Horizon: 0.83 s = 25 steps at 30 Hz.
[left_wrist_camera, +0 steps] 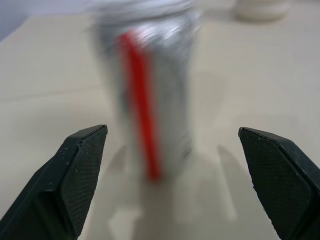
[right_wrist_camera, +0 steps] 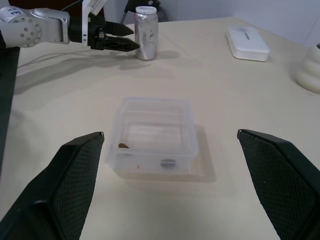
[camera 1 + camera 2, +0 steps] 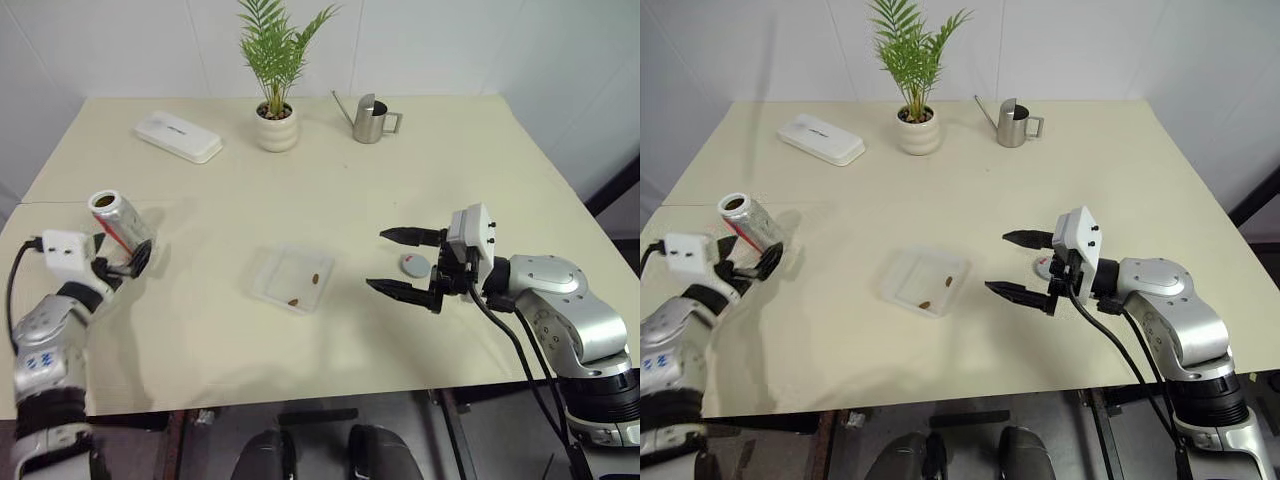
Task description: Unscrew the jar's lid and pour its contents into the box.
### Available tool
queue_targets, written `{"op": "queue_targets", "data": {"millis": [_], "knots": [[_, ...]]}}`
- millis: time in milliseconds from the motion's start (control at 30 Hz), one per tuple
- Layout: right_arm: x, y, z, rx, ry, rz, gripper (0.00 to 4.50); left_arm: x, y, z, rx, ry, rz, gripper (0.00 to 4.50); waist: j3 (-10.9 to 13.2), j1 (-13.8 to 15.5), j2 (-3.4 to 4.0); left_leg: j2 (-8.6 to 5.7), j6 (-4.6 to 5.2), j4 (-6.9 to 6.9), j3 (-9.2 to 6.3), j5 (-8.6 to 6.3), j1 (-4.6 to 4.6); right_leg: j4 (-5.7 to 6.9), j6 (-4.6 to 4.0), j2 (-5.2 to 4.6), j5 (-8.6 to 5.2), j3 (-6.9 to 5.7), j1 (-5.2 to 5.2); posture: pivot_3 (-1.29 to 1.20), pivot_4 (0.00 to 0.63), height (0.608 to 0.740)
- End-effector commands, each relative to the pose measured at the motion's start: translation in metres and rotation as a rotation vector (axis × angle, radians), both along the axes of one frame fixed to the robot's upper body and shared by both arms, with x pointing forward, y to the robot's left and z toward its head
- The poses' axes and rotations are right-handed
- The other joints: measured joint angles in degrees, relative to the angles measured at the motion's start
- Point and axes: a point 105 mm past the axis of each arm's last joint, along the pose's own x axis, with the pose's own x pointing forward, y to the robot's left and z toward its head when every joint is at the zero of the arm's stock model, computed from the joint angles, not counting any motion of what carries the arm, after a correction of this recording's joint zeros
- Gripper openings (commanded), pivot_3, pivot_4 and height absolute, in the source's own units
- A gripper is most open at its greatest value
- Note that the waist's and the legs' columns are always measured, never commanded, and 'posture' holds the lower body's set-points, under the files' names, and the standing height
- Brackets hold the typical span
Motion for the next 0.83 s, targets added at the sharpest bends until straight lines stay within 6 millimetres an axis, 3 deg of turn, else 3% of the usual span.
{"op": "queue_targets", "data": {"millis": [33, 233, 333, 433, 600, 833], "knots": [[-0.007, 0.002, 0.014, 0.011, -0.046, 0.04, 4.5, -0.017, 0.007, 0.017, 0.072, -0.026, 0.002, 4.48, 0.0, -0.1, 0.0, 0.0, -0.02, 0.0, 0.0, -0.03, 0.0, -0.02, 0.0, -0.01, 0.0, 0.0, 0.0, 0.0, 0.15, 0.74], [-0.006, 0.0, 0.014, -0.005, -0.051, 0.054, 4.5, -0.033, -0.021, 0.013, 0.233, 0.035, -0.184, 4.48, 0.0, 0.0, 0.03, -0.03, -0.06, -0.02, 0.0, -0.21, 0.0, -0.39, 0.0, -0.1, 0.0, 0.05, 0.01, 0.0, 0.15, 0.74], [-0.006, -0.004, 0.023, -0.004, -0.096, 0.073, 4.5, -0.039, -0.078, 0.038, 0.37, -0.07, -0.538, 4.48, 0.0, 0.4, 0.03, -0.01, -0.1, -0.03, -0.02, -0.22, 0.0, -0.42, -0.04, -0.11, 0.01, 0.06, 0.0, 0.0, 0.15, 0.74], [-0.006, -0.009, 0.024, -0.038, -0.124, 0.092, 4.5, -0.045, -0.104, 0.041, 0.43, -0.028, -0.752, 4.48, 0.1, 0.6, 0.13, -0.02, -0.14, -0.08, 0.03, -0.25, -0.02, -0.52, -0.06, -0.11, 0.01, 0.1, -0.04, 0.0, 0.15, 0.74], [-0.001, -0.016, 0.021, -0.081, -0.129, 0.099, 4.5, -0.05, -0.117, 0.039, 0.571, 0.006, -0.947, 4.48, 0.0, 0.3, 0.17, 0.0, -0.1, -0.42, 0.26, -0.21, 0.01, -0.42, -0.07, 0.04, 0.0, 0.05, -0.18, 0.0, 0.15, 0.74], [0.003, -0.017, 0.019, -0.08, -0.123, 0.075, 4.5, -0.04, -0.116, 0.057, 0.545, -0.059, -0.917, 4.48, 0.0, -0.4, 0.17, -0.02, 0.3, -0.48, 0.41, 0.0, -0.01, -0.36, -0.06, 0.11, 0.01, -0.27, -0.26, 0.0, 0.15, 0.74]]}}
